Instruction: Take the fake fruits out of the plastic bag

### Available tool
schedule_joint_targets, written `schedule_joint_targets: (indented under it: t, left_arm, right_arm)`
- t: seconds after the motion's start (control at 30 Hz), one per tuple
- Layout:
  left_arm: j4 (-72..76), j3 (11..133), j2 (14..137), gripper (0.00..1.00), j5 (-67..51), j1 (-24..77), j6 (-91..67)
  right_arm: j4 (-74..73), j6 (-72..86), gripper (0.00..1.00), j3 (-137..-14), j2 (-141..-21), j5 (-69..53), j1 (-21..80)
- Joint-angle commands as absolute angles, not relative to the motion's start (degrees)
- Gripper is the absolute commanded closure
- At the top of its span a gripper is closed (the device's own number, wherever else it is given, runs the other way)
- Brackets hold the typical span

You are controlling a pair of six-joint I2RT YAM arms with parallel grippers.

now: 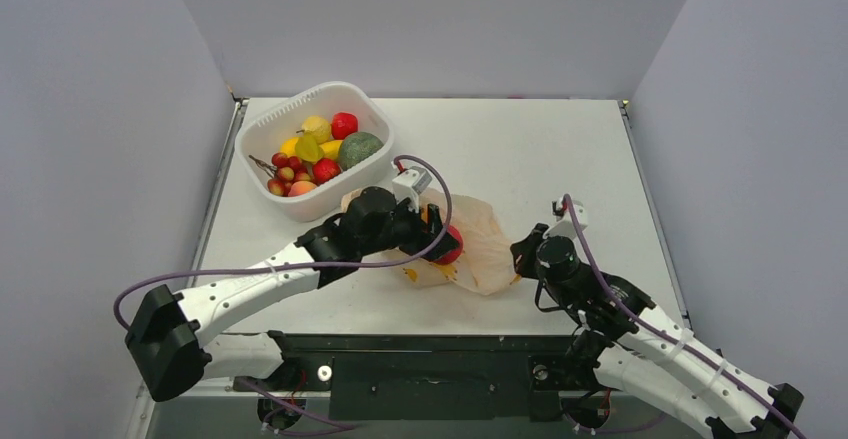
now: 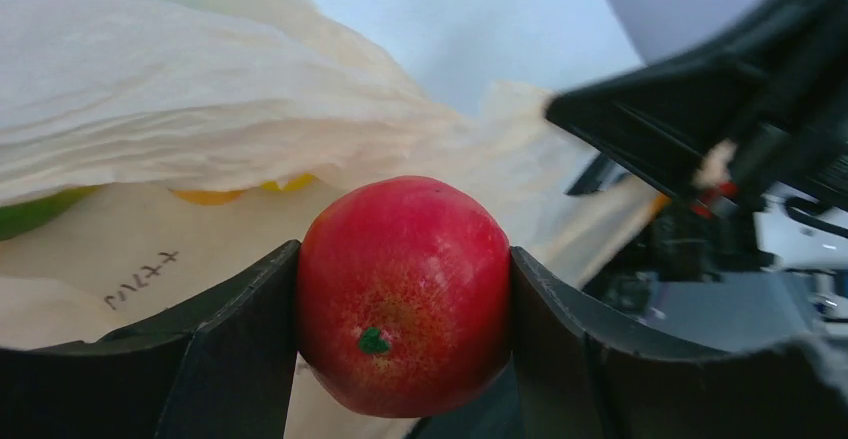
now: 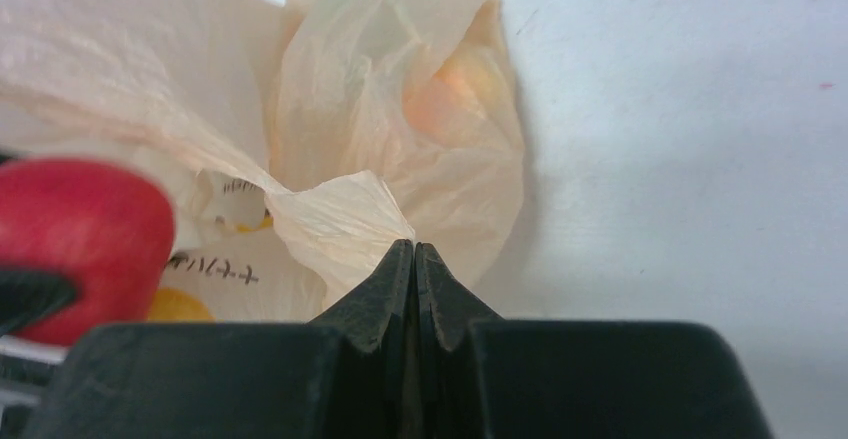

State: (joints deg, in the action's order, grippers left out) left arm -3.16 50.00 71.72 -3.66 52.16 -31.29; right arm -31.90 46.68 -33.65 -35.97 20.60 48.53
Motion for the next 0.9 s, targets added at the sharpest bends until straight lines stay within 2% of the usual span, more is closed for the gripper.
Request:
schedule_joint_targets:
  t: [0.0,0.17,0.37,0.6,0.87]
  left_arm:
    - [-5.07,56.4,66.21,1.0,-21.05,49.88,-34.89]
    - [-9.41,66.73,64.38,1.0,-24.88,43.55,-33.12]
    - [-21.08,84.91,68.61,1.0,-18.13,27.5,-26.74]
    - [-15.64,84.65,77.8,1.0,-9.73,11.55,-24.07]
    - [-3.5,84.48,94.14,1.0,-0.91,7.36,-18.3]
  right_arm:
    - [-31.86,45.94,1.0,-37.99,-39.79,23.85,42.44]
    - [-32.99,43.74,1.0,-39.91,-41.34,23.66,39.42]
    - [-36.39,44.02,1.0,-40.75,-40.67,27.29,39.07]
    - [-37.49,43.43,1.0,-40.84,-38.16,27.7,38.59]
    - [-37.12,42.08,1.0,-41.23,-37.96,27.27,38.43]
